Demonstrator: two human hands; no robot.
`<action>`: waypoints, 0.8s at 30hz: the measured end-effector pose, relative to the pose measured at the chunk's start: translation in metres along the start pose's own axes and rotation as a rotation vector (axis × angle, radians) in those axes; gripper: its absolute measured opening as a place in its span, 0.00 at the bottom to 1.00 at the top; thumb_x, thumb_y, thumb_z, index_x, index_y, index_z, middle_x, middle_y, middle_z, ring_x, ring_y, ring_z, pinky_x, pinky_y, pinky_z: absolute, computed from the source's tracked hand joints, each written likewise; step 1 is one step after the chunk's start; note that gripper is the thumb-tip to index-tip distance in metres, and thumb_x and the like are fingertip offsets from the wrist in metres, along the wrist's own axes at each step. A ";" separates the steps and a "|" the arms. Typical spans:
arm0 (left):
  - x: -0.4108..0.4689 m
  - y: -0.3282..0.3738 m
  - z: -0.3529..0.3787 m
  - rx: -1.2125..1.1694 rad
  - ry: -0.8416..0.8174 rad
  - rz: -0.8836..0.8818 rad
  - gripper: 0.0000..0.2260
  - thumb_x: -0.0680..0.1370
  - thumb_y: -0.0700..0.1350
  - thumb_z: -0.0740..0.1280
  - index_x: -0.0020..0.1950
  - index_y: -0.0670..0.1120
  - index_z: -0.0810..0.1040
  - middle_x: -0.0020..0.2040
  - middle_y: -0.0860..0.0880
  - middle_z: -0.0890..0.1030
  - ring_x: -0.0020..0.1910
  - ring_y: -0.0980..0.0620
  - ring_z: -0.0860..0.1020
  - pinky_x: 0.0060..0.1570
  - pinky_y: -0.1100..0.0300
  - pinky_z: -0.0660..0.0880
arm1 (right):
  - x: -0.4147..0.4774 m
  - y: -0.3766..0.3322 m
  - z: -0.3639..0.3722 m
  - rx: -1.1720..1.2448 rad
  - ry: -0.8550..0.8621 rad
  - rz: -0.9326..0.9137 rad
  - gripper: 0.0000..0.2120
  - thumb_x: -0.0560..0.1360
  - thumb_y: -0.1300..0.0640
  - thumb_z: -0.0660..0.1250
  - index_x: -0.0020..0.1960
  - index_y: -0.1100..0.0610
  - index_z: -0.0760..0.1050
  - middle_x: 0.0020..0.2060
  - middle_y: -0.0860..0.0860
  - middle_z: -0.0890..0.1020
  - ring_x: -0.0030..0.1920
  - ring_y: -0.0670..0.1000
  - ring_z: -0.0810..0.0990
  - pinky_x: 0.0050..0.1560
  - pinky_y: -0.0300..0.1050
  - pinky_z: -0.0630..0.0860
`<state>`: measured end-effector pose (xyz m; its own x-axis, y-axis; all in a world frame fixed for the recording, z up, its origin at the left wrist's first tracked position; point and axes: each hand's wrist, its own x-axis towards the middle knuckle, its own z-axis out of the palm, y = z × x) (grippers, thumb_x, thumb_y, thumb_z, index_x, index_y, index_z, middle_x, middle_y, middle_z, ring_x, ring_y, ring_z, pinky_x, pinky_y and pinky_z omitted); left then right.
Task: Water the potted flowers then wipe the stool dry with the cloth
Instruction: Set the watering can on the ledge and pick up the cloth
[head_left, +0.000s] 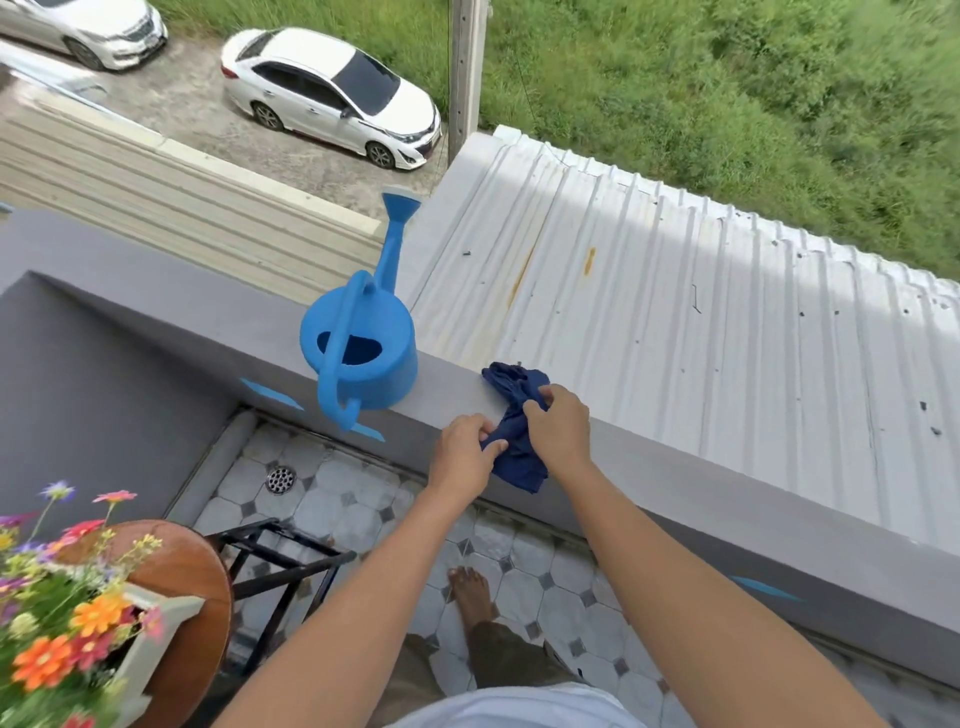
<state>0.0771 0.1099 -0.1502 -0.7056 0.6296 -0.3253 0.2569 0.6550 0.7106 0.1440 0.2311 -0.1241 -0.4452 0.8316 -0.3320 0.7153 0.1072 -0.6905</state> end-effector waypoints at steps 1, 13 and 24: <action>-0.003 -0.002 0.001 -0.016 -0.005 0.008 0.07 0.75 0.48 0.72 0.51 0.48 0.80 0.47 0.51 0.77 0.48 0.50 0.77 0.47 0.59 0.74 | -0.004 -0.002 -0.002 0.048 -0.022 0.007 0.11 0.77 0.61 0.63 0.57 0.62 0.78 0.49 0.53 0.81 0.50 0.54 0.79 0.47 0.44 0.75; -0.099 -0.082 -0.090 -0.837 0.267 -0.452 0.07 0.73 0.47 0.63 0.40 0.45 0.79 0.37 0.48 0.79 0.33 0.51 0.73 0.33 0.59 0.69 | -0.076 -0.053 0.081 0.572 -0.483 0.502 0.13 0.78 0.60 0.59 0.35 0.59 0.68 0.31 0.55 0.72 0.33 0.54 0.71 0.39 0.48 0.72; -0.189 -0.183 -0.144 -1.211 0.835 -1.029 0.10 0.81 0.47 0.60 0.57 0.45 0.75 0.39 0.44 0.77 0.26 0.52 0.66 0.25 0.59 0.62 | -0.179 -0.092 0.190 0.445 -0.921 0.330 0.17 0.78 0.47 0.67 0.60 0.57 0.79 0.49 0.58 0.86 0.44 0.58 0.86 0.40 0.48 0.82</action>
<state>0.0686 -0.1893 -0.1293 -0.4645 -0.3992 -0.7905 -0.7626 -0.2733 0.5862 0.0550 -0.0311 -0.1231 -0.6335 0.0328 -0.7731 0.6967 -0.4105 -0.5883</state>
